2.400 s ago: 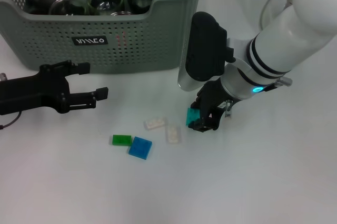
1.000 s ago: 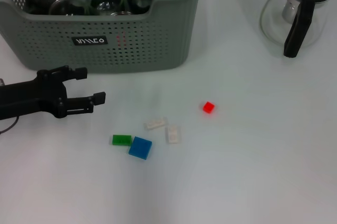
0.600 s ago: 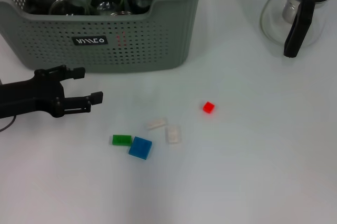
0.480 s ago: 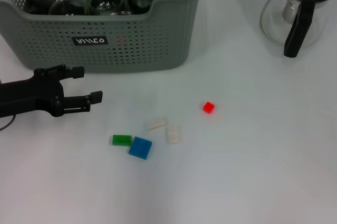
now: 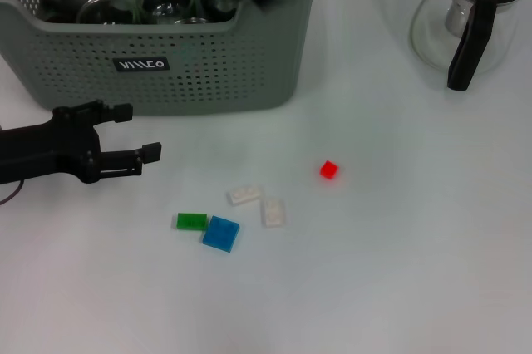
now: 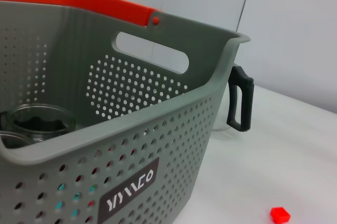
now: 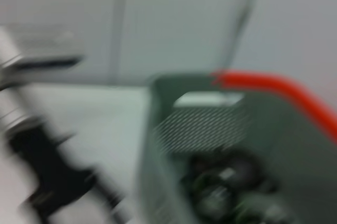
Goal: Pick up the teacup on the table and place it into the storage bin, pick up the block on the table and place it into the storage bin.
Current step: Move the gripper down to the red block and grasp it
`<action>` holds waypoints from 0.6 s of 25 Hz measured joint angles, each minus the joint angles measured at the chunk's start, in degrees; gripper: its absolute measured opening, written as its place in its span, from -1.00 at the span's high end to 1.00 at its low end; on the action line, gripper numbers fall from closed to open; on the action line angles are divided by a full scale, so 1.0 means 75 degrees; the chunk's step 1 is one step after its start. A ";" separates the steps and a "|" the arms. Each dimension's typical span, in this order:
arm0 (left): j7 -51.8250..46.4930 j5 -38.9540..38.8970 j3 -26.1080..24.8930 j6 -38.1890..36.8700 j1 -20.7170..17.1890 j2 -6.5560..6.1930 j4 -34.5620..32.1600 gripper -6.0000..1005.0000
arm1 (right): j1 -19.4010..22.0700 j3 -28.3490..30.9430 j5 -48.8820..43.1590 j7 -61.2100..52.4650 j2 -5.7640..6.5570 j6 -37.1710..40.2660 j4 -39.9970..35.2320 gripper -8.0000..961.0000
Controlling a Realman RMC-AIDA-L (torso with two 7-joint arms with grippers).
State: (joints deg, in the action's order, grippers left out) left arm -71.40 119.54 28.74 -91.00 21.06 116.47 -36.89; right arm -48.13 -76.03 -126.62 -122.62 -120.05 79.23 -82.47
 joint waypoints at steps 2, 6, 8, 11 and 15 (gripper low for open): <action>0.0003 0.0000 0.0000 -0.0001 -0.0029 -0.0001 -0.0008 -0.75 | 0.0359 0.0011 0.0032 0.0078 -0.0001 0.0894 -0.0362 -0.90; 0.0000 -0.0001 0.0000 -0.0046 -0.0038 -0.0003 -0.0042 -0.75 | 0.0727 -0.0070 -0.0389 -0.0147 -0.0021 0.2110 -0.0570 -0.97; 0.0005 -0.0001 0.0000 -0.0061 -0.0025 0.0000 -0.0055 -0.75 | 0.0733 -0.0207 -0.0805 -0.0395 -0.0036 0.2225 -0.0290 -0.96; 0.0021 -0.0001 0.0024 -0.0056 0.0005 0.0004 -0.0072 -0.75 | 0.0526 -0.0574 -0.1469 -0.0701 -0.0047 0.2119 0.0578 -0.95; 0.0036 -0.0001 0.0034 -0.0045 0.0049 0.0007 -0.0086 -0.75 | -0.0036 -0.1053 -0.2161 -0.1131 -0.0054 0.1560 0.2040 -0.93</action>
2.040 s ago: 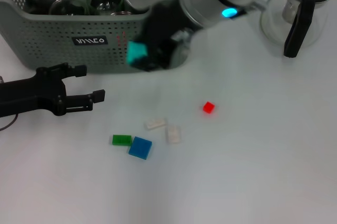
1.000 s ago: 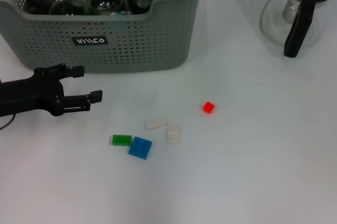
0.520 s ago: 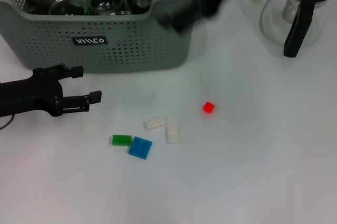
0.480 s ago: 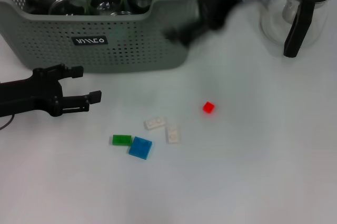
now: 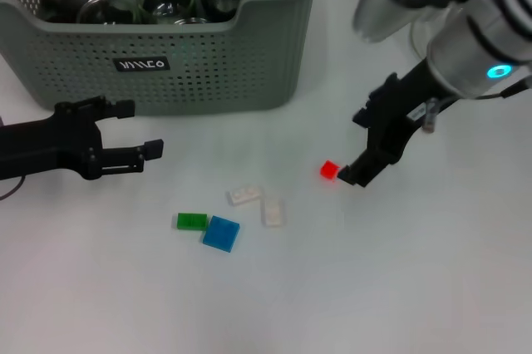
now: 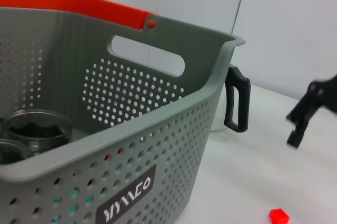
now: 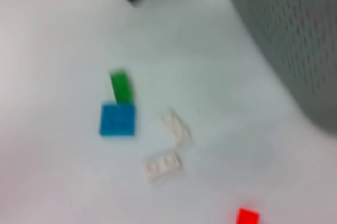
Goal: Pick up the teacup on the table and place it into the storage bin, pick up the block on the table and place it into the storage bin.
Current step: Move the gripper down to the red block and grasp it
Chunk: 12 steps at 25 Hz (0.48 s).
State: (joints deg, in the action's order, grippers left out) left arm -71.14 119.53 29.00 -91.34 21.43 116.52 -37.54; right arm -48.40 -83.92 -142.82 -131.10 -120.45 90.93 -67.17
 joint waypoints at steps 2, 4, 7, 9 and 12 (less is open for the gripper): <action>0.0001 0.0000 -0.0001 0.0004 0.0014 0.0001 0.0000 -0.75 | -0.0264 -0.0204 -0.0080 -0.0058 -0.0007 -0.0286 0.0617 -0.91; 0.0002 0.0000 -0.0001 0.0016 0.0027 0.0002 0.0000 -0.75 | -0.0493 -0.0443 -0.0095 -0.0079 -0.0018 -0.0615 0.1161 -0.90; 0.0004 0.0000 0.0004 0.0033 0.0039 0.0008 0.0002 -0.74 | -0.0682 -0.0942 -0.0074 -0.0139 -0.0038 -0.1259 0.1734 -0.88; 0.0004 0.0000 0.0010 0.0036 0.0039 0.0022 0.0001 -0.75 | -0.0735 -0.1244 -0.0038 -0.0166 -0.0050 -0.1662 0.1961 -0.87; 0.0005 0.0000 0.0008 0.0018 0.0035 0.0033 0.0000 -0.75 | -0.0758 -0.1647 0.0117 -0.0227 -0.0067 -0.2218 0.2191 -0.85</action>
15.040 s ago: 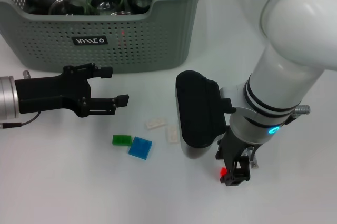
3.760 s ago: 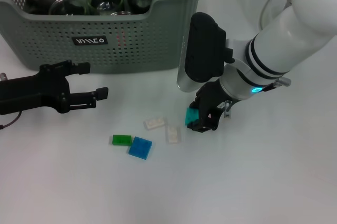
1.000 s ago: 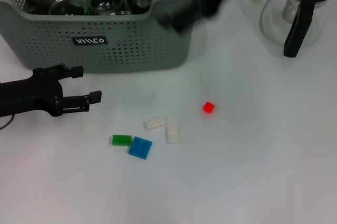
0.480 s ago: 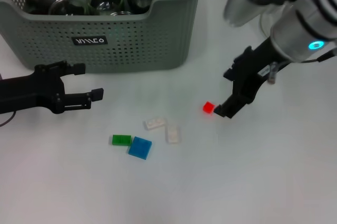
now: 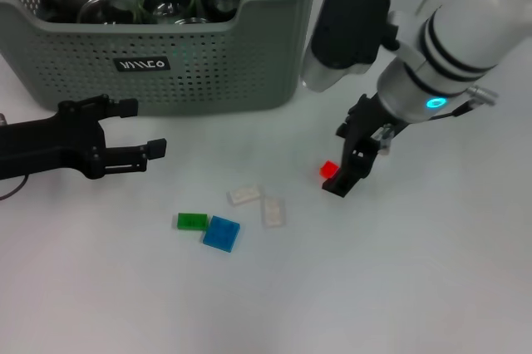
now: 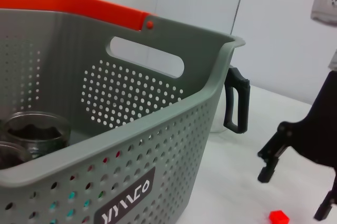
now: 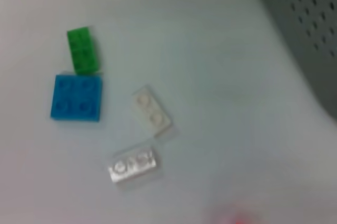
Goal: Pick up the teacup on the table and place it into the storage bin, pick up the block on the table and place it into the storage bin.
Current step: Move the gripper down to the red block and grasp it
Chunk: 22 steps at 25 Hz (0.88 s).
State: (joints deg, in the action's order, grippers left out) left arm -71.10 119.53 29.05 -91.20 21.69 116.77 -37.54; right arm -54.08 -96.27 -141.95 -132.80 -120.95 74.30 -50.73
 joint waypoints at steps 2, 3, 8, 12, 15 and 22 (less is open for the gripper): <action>0.0002 0.0000 -0.0002 -0.0013 -0.0012 0.0004 0.0002 -0.75 | -0.0001 -0.0265 0.0219 -0.0023 -0.0001 -0.0299 0.0122 -0.84; 0.0008 0.0000 -0.0001 -0.0015 -0.0023 0.0008 0.0004 -0.75 | -0.0002 -0.0375 0.0312 -0.0023 -0.0002 -0.0406 0.0175 -0.83; 0.0085 0.0000 -0.0013 -0.0042 -0.0067 0.0017 0.0039 -0.75 | -0.0001 -0.0720 0.0572 -0.0079 -0.0005 -0.0763 0.0397 -0.80; 0.0090 0.0000 -0.0018 -0.0050 -0.0077 0.0017 0.0041 -0.75 | 0.0057 -0.0825 0.0638 -0.0205 -0.0009 -0.0859 0.0419 -0.77; 0.0099 0.0000 -0.0019 -0.0051 -0.0092 0.0017 0.0057 -0.75 | 0.0068 -0.0831 0.0637 -0.0232 -0.0010 -0.0876 0.0462 -0.64; 0.0106 0.0000 -0.0003 -0.0057 -0.0105 0.0017 0.0060 -0.75 | 0.0094 -0.0836 0.0630 -0.0315 0.0007 -0.1068 0.0533 -0.34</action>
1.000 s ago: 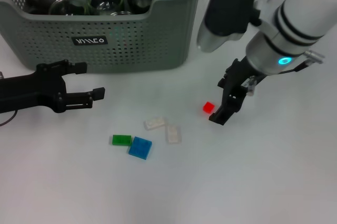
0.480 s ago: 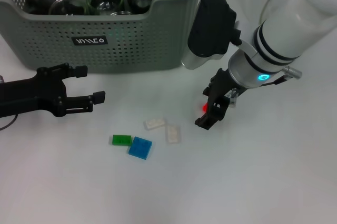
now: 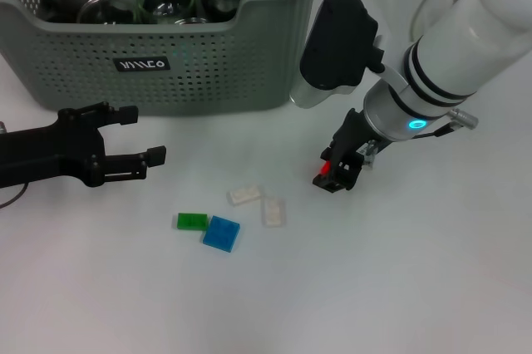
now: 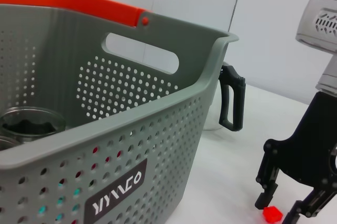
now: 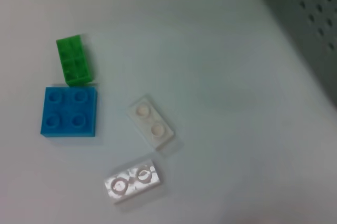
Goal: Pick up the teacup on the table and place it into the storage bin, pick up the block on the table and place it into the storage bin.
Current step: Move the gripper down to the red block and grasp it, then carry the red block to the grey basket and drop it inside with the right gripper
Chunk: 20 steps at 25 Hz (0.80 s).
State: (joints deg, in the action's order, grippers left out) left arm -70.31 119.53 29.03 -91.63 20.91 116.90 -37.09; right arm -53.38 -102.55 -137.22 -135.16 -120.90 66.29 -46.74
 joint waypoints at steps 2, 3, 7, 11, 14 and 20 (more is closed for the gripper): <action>0.0000 0.0000 0.0005 -0.0002 -0.0004 0.0000 0.0000 -0.75 | 0.0002 -0.0002 -0.0009 -0.0009 -0.0002 -0.0009 0.0008 -0.19; 0.0000 0.0000 0.0006 -0.0003 -0.0007 0.0000 0.0000 -0.75 | 0.0003 -0.0003 -0.0019 -0.0015 -0.0005 -0.0011 0.0023 -0.08; 0.0000 0.0000 0.0005 -0.0017 -0.0022 0.0000 0.0000 -0.75 | 0.0005 -0.0003 -0.0036 -0.0023 -0.0006 -0.0021 0.0067 0.20; 0.0000 0.0000 -0.0004 -0.0032 -0.0036 0.0000 -0.0018 -0.75 | 0.0041 -0.0003 -0.0025 -0.0025 0.0005 0.0006 -0.0001 0.35; 0.0000 0.0000 -0.0003 -0.0062 -0.0050 -0.0002 -0.0032 -0.75 | 0.0138 0.0041 -0.0029 -0.0032 0.0026 0.0207 -0.0305 0.52; 0.0031 0.0000 -0.0024 -0.0112 -0.0086 -0.0035 -0.0044 -0.75 | 0.0482 0.0564 0.0054 -0.0078 0.0053 0.1277 -0.2077 0.56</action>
State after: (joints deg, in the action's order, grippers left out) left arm -70.08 119.53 28.85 -92.47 20.26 116.63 -37.42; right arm -49.77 -98.31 -136.82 -135.75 -120.50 75.87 -62.32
